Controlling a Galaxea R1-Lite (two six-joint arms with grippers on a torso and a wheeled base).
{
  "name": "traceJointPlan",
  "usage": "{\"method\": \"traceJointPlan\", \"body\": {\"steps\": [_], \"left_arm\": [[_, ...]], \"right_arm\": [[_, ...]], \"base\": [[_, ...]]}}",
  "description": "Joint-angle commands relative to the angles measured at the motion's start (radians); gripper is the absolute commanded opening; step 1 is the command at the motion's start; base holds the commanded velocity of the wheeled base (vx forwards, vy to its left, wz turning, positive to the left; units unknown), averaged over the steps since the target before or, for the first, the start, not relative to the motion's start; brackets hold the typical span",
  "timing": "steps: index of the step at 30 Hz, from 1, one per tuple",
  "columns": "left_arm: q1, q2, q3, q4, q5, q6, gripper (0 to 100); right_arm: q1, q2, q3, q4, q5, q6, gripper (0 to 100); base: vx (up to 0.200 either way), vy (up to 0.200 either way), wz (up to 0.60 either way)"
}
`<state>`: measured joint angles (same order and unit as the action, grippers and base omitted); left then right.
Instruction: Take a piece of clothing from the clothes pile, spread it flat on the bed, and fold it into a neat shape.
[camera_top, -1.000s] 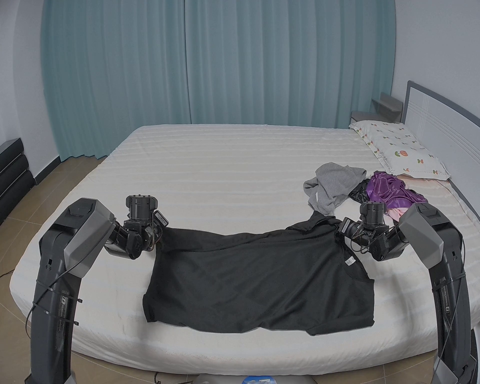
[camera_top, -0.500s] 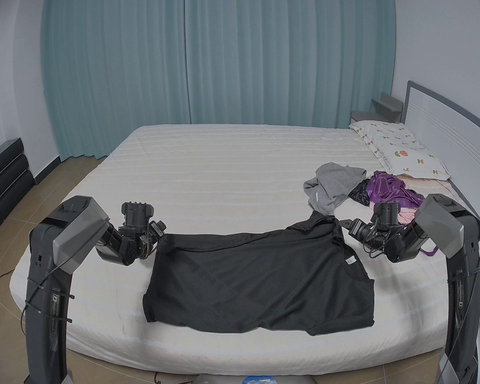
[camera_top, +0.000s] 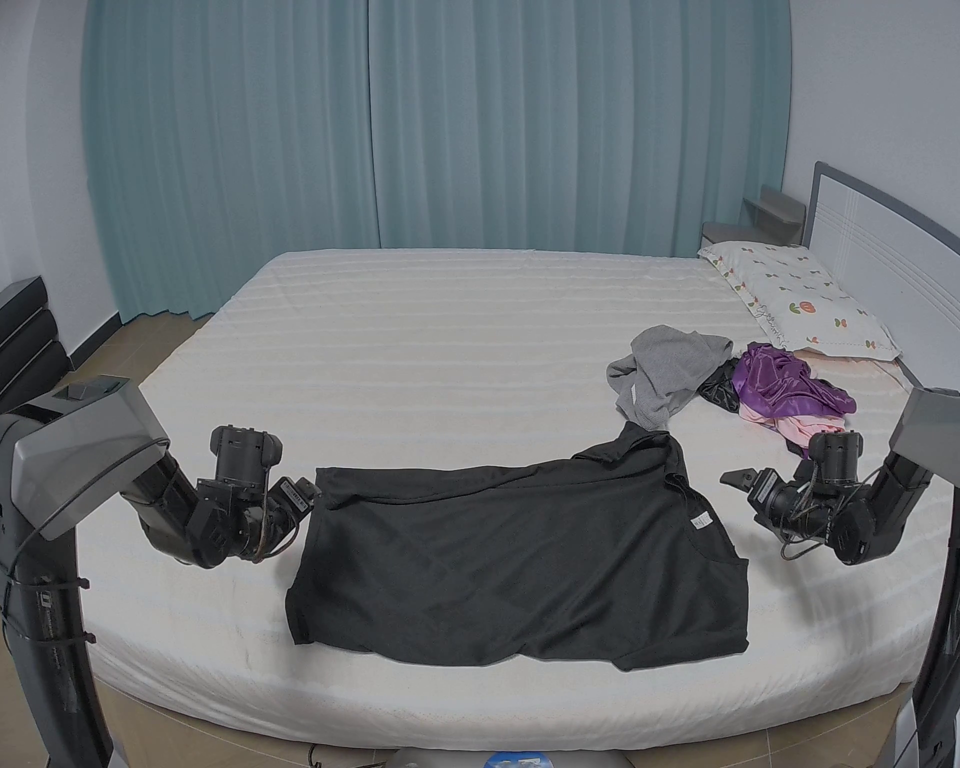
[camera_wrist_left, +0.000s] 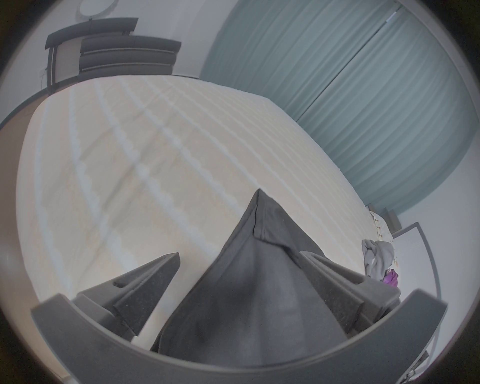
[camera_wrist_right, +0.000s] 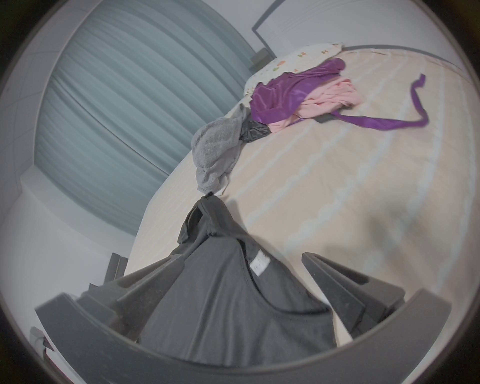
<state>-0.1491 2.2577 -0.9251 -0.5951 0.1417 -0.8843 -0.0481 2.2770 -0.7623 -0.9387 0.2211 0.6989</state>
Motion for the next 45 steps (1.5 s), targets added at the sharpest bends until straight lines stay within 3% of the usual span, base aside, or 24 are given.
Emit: {"method": "traceJointPlan", "body": {"steps": [1, 10, 14, 24, 32, 42, 45], "left_arm": [[-0.056, -0.109, 0.187, -0.074, -0.028, -0.062, 100], [-0.064, -0.096, 0.341, -0.218, -0.036, -0.084, 100], [-0.056, -0.092, 0.407, -0.331, -0.085, -0.088, 100], [-0.073, -0.098, 0.413, -0.344, -0.09, -0.133, 100], [-0.086, -0.09, 0.413, -0.344, -0.086, -0.131, 100], [-0.084, -0.084, 0.423, -0.35, -0.083, -0.117, 100], [-0.058, -0.087, 0.451, -0.353, -0.094, -0.027, 100]], "right_arm": [[-0.006, -0.126, 0.202, -0.075, 0.017, 0.054, 100], [-0.015, -0.113, 0.319, -0.169, 0.08, 0.057, 100], [-0.018, -0.093, 0.328, -0.169, 0.101, 0.06, 100], [0.001, -0.09, 0.356, -0.169, 0.107, 0.054, 100], [0.013, -0.076, 0.362, -0.19, 0.104, 0.05, 100], [0.025, -0.047, 0.383, -0.239, 0.098, 0.047, 100], [0.034, -0.031, 0.403, -0.29, 0.096, 0.044, 100]], "base": [[-0.2, 0.0, 0.0], [-0.2, 0.0, 0.0], [-0.05, 0.0, 0.0], [0.0, -0.02, 0.0], [0.0, -0.2, 0.0], [0.0, 0.0, 0.0], [0.0, 0.0, 0.0]]}}
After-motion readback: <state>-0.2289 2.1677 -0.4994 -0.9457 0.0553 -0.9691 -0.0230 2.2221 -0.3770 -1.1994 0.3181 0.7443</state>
